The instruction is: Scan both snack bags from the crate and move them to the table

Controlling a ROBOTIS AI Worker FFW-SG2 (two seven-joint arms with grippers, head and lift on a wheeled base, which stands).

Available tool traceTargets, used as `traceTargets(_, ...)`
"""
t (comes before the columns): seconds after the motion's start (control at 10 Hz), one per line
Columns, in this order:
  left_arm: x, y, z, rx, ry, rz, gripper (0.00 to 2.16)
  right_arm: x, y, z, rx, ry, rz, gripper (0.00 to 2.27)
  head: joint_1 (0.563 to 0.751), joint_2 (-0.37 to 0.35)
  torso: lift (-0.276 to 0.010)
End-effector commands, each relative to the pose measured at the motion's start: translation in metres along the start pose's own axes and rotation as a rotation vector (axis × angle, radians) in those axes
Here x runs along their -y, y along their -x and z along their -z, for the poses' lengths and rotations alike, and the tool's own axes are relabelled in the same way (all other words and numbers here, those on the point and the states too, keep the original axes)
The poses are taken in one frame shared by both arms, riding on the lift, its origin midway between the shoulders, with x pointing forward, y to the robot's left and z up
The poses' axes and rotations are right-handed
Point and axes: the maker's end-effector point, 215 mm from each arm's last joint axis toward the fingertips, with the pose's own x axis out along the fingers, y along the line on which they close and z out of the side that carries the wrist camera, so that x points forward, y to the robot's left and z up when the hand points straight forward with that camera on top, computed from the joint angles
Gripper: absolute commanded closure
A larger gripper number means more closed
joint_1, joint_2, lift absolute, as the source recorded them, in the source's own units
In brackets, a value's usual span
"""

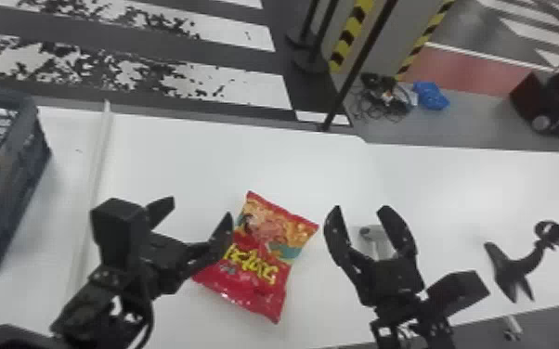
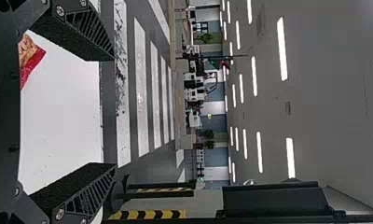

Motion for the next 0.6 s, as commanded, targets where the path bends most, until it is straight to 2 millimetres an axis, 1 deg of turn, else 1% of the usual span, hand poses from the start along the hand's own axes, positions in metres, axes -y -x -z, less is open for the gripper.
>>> traceTargets(0.0,-0.046,0.033,-0.032,0.057,-0.031,-0.083,0.07,-0.001,0.001,0.004,-0.007,0.002,-0.002,0.12,0.695,-0.35,-0.087)
traceTargets(0.1,-0.073,0.057,-0.054,0.102,-0.049,-0.14,0.07,-0.006,0.002,0.006,-0.012,-0.001,-0.011,0.12,0.695,-0.35,-0.087)
traceTargets(0.2,-0.099,0.08,-0.067,0.124,-0.058,-0.205,0.07,-0.01,0.003,0.011,-0.02,-0.005,-0.018,0.12,0.695,-0.347,-0.087)
traceTargets(0.3,-0.121,0.106,-0.074,0.145,-0.062,-0.26,0.07,-0.019,0.005,0.015,-0.022,0.004,-0.038,0.11,0.695,-0.314,-0.087)
traceTargets(0.4,-0.137,0.126,-0.076,0.156,-0.065,-0.3,0.07,-0.027,0.007,0.017,-0.016,0.018,-0.055,0.11,0.695,-0.255,-0.087)
traceTargets(0.5,-0.148,0.142,-0.078,0.174,-0.07,-0.331,0.07,-0.032,0.009,0.02,-0.02,0.039,-0.076,0.11,0.695,-0.2,-0.087)
